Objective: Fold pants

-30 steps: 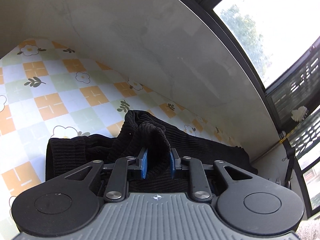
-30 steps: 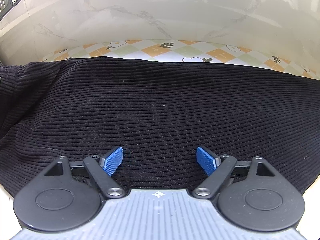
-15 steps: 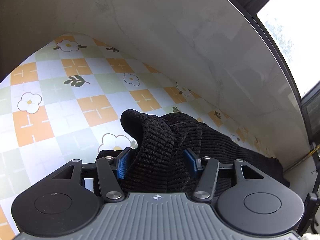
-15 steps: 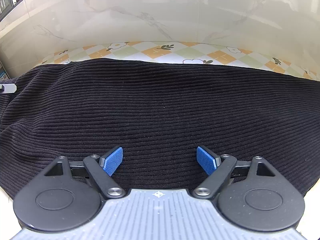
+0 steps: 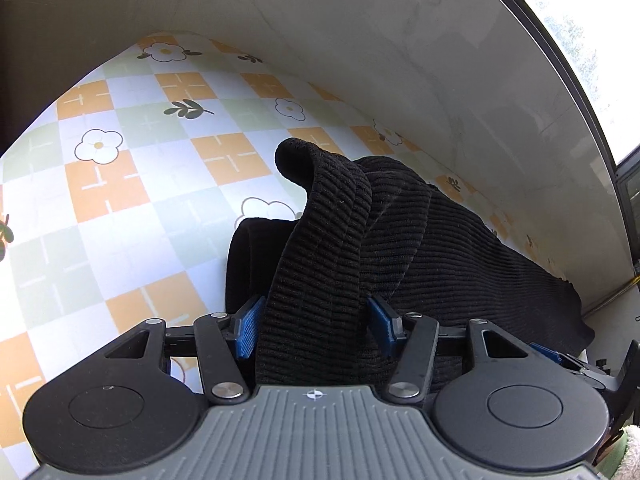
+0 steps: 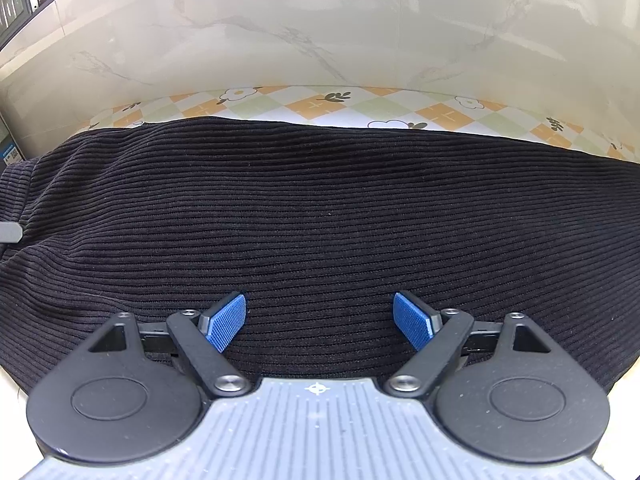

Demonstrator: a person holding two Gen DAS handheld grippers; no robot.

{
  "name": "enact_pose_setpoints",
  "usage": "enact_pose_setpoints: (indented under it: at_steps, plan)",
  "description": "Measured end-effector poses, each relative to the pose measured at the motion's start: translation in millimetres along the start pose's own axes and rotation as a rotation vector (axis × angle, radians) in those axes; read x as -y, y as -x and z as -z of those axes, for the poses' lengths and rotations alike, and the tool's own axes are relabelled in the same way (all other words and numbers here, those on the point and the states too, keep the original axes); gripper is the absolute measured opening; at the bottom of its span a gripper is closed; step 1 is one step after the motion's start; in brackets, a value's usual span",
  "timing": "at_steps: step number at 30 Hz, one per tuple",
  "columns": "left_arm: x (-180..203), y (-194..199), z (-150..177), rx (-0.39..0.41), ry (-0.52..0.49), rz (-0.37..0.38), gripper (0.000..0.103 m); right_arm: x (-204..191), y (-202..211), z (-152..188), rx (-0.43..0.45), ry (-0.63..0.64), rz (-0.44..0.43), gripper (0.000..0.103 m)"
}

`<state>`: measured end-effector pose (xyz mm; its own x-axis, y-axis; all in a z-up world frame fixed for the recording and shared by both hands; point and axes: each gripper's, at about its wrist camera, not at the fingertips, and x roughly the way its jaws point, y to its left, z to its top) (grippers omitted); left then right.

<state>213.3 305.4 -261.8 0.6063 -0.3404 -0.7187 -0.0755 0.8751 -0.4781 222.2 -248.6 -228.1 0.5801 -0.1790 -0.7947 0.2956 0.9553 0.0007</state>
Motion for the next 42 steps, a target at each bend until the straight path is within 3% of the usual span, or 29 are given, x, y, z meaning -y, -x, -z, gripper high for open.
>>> enact_pose_setpoints:
  at_steps: [2,5,7,9,17,20,24,25,26,28,30,31,34,39,41,42]
  plan:
    - [6.5,5.0,0.1,0.004,0.015,0.015,0.058,-1.0,-0.1,-0.4,-0.002,0.001,0.003,0.084]
    - [35.5,20.1,0.1,0.072,-0.099,0.057,0.058,0.3,0.9,0.5,0.000,0.007,-0.003,0.084]
    - [47.3,24.2,2.1,0.050,-0.143,0.156,0.058,0.6,1.0,1.0,0.003,0.006,-0.003,0.084]
    - [52.8,21.4,3.9,0.028,-0.161,0.194,0.058,0.0,0.4,0.5,0.003,0.001,0.001,0.085]
    - [30.8,-19.9,-6.1,0.009,-0.107,0.100,0.058,2.1,1.6,2.2,0.004,0.012,-0.007,0.085]
    - [24.6,-38.8,-9.9,0.005,-0.108,0.022,0.057,1.4,1.2,1.7,0.004,0.011,-0.004,0.085]
    - [13.1,-47.9,-18.6,-0.011,-0.041,0.041,0.057,-0.3,0.6,1.7,0.008,0.013,-0.001,0.085]
    - [12.3,-45.3,-18.0,-0.016,-0.037,0.052,0.053,-0.1,0.6,1.7,0.009,0.013,0.000,0.085]
    - [16.9,-47.4,-18.9,-0.034,-0.035,0.107,0.037,-0.8,0.5,1.7,0.009,0.011,0.001,0.085]
    - [24.4,-39.9,-16.2,-0.044,-0.054,0.144,0.035,-1.0,0.7,1.9,0.009,0.013,0.001,0.085]
    - [31.4,-36.6,-14.2,-0.051,-0.099,0.166,0.024,-1.6,1.0,2.1,0.009,0.013,0.001,0.085]
    - [30.7,-37.2,-14.1,-0.059,-0.092,0.173,0.015,-1.7,1.0,2.0,0.009,0.012,0.001,0.085]
    - [21.2,-38.0,-16.7,-0.064,0.003,0.205,0.013,-2.7,1.2,-0.2,-0.001,0.013,0.003,0.085]
    - [-3.4,1.9,-17.6,-0.046,0.161,0.425,0.013,2.1,2.8,-3.9,-0.019,0.011,-0.019,0.084]
    - [-15.7,-4.9,-9.8,-0.068,0.196,0.395,0.013,4.9,3.4,-3.2,-0.018,0.003,-0.028,0.083]
    - [-25.7,-9.4,-1.9,-0.090,0.216,0.330,0.013,4.9,3.4,-3.0,-0.017,0.001,-0.032,0.084]
